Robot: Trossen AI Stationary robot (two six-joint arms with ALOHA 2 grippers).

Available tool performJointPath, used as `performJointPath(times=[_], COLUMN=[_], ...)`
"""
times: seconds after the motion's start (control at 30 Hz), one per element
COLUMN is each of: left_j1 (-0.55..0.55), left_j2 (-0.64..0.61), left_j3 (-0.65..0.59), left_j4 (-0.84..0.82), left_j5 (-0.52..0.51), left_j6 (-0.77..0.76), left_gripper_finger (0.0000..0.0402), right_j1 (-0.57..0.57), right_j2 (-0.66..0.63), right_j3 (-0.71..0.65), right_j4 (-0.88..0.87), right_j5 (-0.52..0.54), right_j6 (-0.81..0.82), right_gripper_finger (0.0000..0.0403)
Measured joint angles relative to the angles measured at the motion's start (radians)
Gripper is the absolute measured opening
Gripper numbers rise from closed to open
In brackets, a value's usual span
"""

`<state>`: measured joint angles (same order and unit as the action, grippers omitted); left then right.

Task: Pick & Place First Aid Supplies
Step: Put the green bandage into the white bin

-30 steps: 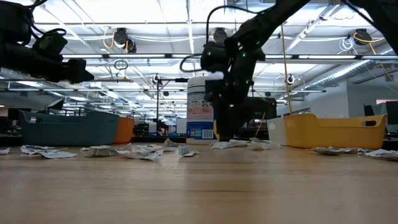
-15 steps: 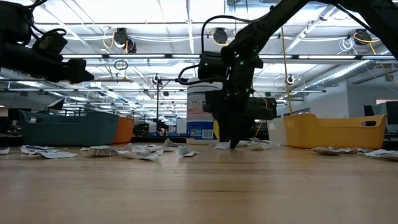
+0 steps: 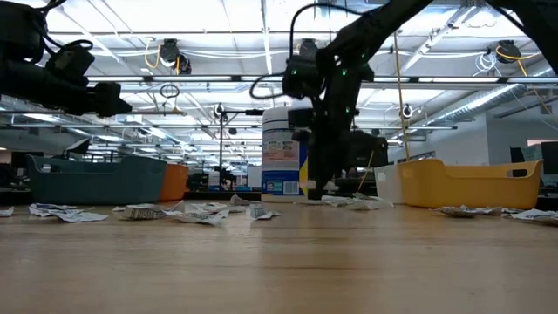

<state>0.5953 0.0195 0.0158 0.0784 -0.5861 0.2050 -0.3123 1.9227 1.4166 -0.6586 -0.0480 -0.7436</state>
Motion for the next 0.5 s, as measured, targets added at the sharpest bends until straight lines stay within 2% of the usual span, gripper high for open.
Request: performJointPath(times=[0.33,0.5], left_j1=[0.000,0.000], left_j2=[0.000,0.000], left_j3=[0.000,0.000], left_j4=[0.000,0.000], left_j5=[0.000,0.000], left_j6=[0.000,0.000], left_gripper_finger=[0.0308,0.0308], right_j1=[-0.028,-0.040], right_j2=[-0.137,-0.182], right_j3=[0.001,0.001], right_j4=[-0.034,-0.044], right_j5=[0.152,0.159], right_j6=[0.608,0.929], right_gripper_finger=[0.0003,0.0002])
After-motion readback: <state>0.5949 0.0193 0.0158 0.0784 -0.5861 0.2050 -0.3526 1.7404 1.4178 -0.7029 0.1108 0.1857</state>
